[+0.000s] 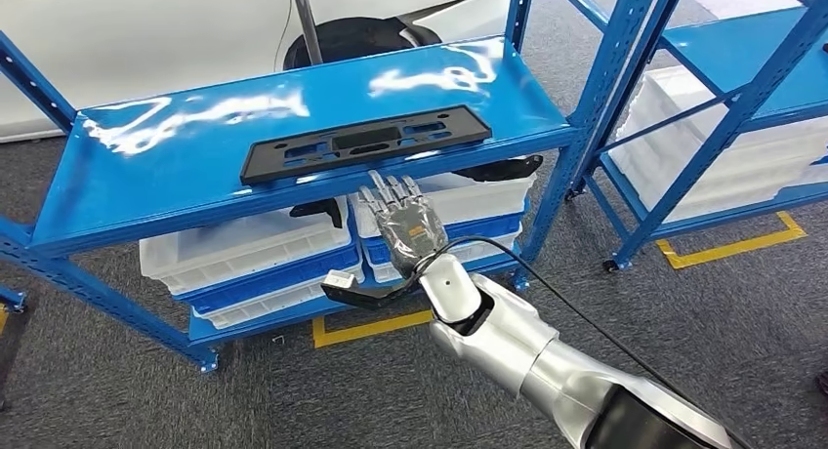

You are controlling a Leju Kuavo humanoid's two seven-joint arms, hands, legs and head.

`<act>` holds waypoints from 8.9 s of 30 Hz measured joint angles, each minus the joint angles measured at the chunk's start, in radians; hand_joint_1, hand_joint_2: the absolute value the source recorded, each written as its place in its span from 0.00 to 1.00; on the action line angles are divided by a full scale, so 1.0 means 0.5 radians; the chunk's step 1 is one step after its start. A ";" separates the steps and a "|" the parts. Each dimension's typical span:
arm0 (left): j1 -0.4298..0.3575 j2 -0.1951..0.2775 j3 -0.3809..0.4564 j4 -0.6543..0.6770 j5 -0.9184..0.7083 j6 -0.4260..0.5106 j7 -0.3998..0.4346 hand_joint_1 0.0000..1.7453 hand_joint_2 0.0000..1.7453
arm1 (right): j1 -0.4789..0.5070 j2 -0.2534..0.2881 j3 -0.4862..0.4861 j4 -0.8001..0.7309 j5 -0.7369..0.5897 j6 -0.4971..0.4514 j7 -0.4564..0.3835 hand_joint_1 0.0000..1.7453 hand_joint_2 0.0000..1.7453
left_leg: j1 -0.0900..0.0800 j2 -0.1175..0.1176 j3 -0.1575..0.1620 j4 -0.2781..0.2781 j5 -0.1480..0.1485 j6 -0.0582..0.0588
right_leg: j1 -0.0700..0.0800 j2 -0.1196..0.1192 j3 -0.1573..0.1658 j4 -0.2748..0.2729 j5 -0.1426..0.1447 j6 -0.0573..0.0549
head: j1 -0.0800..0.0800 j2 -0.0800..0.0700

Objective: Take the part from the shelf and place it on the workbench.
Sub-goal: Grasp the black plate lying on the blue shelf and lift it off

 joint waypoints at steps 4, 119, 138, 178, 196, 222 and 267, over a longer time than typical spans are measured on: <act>0.001 0.001 0.000 0.000 -0.009 0.000 -0.001 0.00 0.00 | -0.007 -0.033 -0.013 0.049 -0.010 0.002 0.008 0.00 1.00 | 0.021 -0.002 0.069 -0.058 -0.012 0.036 | 0.004 -0.011 -0.085 0.201 -0.104 0.032 | 0.006 0.000; 0.012 -0.001 0.000 0.009 -0.024 -0.008 0.002 0.00 0.00 | 0.046 0.054 0.168 -0.224 0.185 0.105 -0.091 0.00 1.00 | 0.110 0.014 -0.126 0.630 -0.426 -0.107 | -0.020 0.017 -0.155 0.119 0.063 -0.025 | 0.075 0.000; 0.009 -0.005 0.000 0.010 -0.022 -0.002 0.002 0.00 0.00 | 0.039 0.078 0.189 -0.225 0.183 0.103 -0.110 0.00 1.00 | 0.031 0.000 0.117 0.031 -0.126 -0.005 | 0.024 0.000 -0.181 0.170 0.070 -0.003 | 0.076 0.000; 0.007 -0.009 0.000 0.010 -0.021 -0.001 -0.001 0.00 0.00 | 0.061 0.169 0.239 -0.201 0.114 0.067 -0.146 0.00 1.00 | 0.045 0.006 -0.144 0.541 -0.363 -0.100 | 0.013 -0.008 -0.101 0.024 0.095 -0.070 | 0.047 0.000; 0.008 -0.009 0.000 0.010 -0.009 -0.002 -0.001 0.00 0.00 | 0.067 0.167 0.255 -0.188 0.101 0.070 -0.146 0.00 1.00 | 0.035 0.003 0.098 -0.001 -0.082 0.012 | 0.013 -0.008 -0.347 0.593 -0.153 0.023 | 0.051 0.000; 0.020 -0.014 0.000 0.010 0.010 -0.005 -0.027 0.00 0.00 | 0.047 0.181 0.272 -0.184 -0.006 0.266 -0.201 0.00 1.00 | 0.030 0.000 0.068 -0.003 -0.060 -0.065 | 0.039 -0.006 -0.041 0.006 0.054 -0.083 | 0.045 0.000; 0.034 -0.007 0.000 0.012 0.012 -0.004 -0.032 0.00 0.00 | 0.012 0.181 0.325 -0.184 -0.142 0.421 -0.197 0.00 1.00 | 0.101 0.009 0.003 0.284 -0.276 -0.129 | -0.015 0.010 -0.095 0.026 0.094 -0.043 | 0.065 0.000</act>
